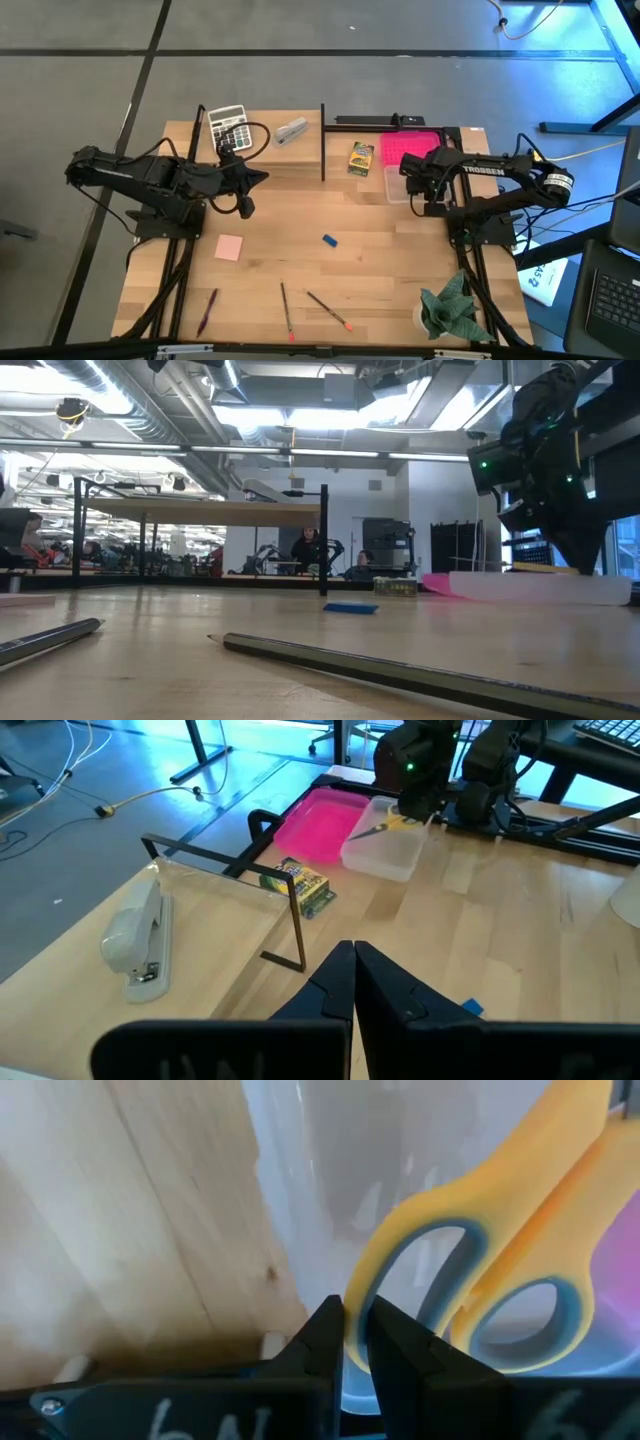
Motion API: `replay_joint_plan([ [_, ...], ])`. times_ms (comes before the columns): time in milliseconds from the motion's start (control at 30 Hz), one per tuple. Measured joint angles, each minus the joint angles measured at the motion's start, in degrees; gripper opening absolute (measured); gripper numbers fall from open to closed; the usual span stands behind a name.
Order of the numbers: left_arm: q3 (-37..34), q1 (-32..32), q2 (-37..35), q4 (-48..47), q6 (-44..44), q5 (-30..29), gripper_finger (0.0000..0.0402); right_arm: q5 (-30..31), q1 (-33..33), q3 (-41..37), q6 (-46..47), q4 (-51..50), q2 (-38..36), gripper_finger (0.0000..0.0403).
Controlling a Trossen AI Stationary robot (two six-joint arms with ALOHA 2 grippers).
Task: Pack school essentials
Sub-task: Put the yellow scissors into the pink supply box, then adjust the pink supply box
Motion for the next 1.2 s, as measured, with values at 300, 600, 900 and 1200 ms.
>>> replay_joint_plan([
  [300,0.0,0.0,0.0,0.13,-0.04,0.0,0.0,-0.04,0.0,-0.77,-1.05,-1.2,-0.02,0.0042],
  [600,0.0,0.01,0.0,0.13,-0.06,0.0,0.0,2.78,0.0,-4.55,-1.2,0.91,-0.02,0.0042],
  [900,0.0,0.01,0.0,0.13,-0.04,0.0,0.0,1.26,0.0,-4.6,-1.19,1.87,-0.02,0.0049],
  [1200,0.0,0.01,0.0,0.13,-0.07,0.0,0.0,1.01,0.02,-4.54,-1.23,1.89,-0.02,0.0094],
])
